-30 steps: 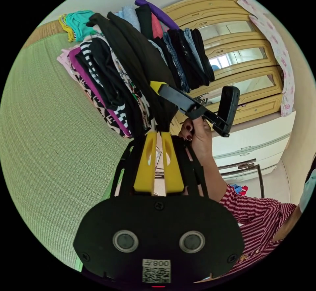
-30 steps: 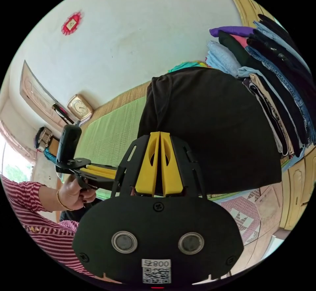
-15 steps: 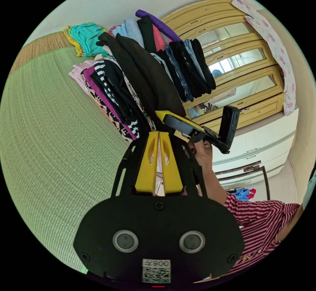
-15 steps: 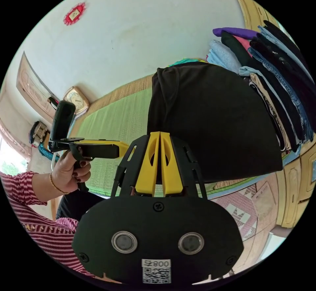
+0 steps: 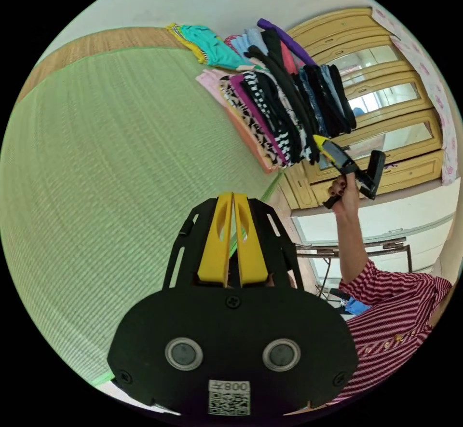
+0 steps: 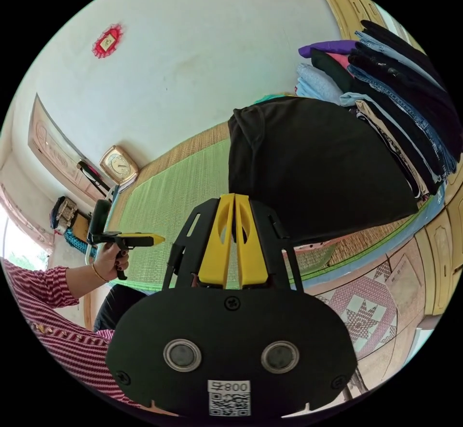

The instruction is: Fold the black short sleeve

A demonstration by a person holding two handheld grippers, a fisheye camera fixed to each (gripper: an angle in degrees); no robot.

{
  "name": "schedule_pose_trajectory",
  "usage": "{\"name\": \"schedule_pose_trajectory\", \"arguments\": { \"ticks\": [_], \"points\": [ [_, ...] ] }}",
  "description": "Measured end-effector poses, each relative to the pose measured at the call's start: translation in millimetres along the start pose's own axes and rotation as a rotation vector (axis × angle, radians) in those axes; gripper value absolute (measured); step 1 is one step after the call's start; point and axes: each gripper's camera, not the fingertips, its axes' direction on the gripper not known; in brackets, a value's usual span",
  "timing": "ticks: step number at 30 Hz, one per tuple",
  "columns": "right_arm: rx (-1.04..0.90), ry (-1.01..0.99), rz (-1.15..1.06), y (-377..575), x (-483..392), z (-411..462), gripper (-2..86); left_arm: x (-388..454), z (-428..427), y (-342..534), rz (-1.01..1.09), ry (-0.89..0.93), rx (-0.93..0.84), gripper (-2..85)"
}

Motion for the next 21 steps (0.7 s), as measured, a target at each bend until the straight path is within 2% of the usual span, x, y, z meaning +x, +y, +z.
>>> {"name": "schedule_pose_trajectory", "arguments": {
  "ticks": [5, 12, 17, 21],
  "points": [
    [0.009, -0.020, -0.072, 8, -54, 12, 0.1, -35, -19, 52, -0.027, -0.158, -0.094, 0.2],
    [-0.024, -0.088, -0.146, -14, -121, 82, 1.4, -56, -23, 84, 0.026, -0.282, -0.232, 0.4],
    [-0.012, -0.069, -0.204, -53, -164, 153, 3.6, -55, -46, 104, 0.191, -0.306, -0.190, 0.3],
    [-0.029, -0.047, -0.280, -109, -198, 247, 5.3, -66, -68, 113, 0.246, -0.257, -0.159, 0.3]
  ]
}}
